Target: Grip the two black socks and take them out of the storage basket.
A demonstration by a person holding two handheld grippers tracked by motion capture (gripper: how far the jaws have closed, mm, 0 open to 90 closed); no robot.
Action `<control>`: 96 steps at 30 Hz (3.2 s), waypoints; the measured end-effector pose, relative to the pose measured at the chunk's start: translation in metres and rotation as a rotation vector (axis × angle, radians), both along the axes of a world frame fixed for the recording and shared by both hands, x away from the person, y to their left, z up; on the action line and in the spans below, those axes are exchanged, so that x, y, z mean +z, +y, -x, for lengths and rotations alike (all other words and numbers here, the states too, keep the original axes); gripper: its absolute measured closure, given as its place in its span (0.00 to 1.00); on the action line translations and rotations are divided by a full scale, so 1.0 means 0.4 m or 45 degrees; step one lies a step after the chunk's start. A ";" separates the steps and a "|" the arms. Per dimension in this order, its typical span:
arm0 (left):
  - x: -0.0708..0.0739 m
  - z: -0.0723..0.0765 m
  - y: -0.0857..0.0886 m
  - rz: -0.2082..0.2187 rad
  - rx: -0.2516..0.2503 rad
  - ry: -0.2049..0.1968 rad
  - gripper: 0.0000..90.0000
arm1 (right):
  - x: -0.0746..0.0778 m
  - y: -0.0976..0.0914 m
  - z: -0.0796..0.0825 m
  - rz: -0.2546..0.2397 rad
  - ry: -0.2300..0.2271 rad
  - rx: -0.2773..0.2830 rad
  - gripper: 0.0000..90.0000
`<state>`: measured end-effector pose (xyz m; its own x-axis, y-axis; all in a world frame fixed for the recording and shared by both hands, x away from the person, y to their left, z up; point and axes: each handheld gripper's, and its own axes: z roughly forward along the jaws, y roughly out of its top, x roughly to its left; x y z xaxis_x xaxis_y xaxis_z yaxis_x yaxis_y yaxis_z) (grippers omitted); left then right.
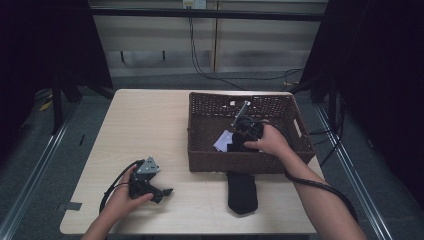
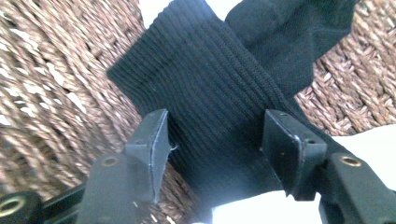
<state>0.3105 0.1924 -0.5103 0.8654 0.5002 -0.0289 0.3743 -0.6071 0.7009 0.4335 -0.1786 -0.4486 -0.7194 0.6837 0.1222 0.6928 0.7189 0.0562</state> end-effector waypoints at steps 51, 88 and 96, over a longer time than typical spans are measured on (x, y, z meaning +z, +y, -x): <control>0.001 -0.002 0.001 -0.005 -0.008 0.002 0.00 | 0.198 -0.059 0.008 0.031 0.017 0.051 0.94; 0.001 -0.002 0.001 -0.005 -0.008 0.001 0.00 | 0.388 -0.072 0.056 -0.017 -0.072 0.095 0.94; 0.001 -0.002 0.001 -0.005 -0.008 0.001 0.00 | 0.425 -0.056 0.096 -0.035 -0.107 0.148 0.94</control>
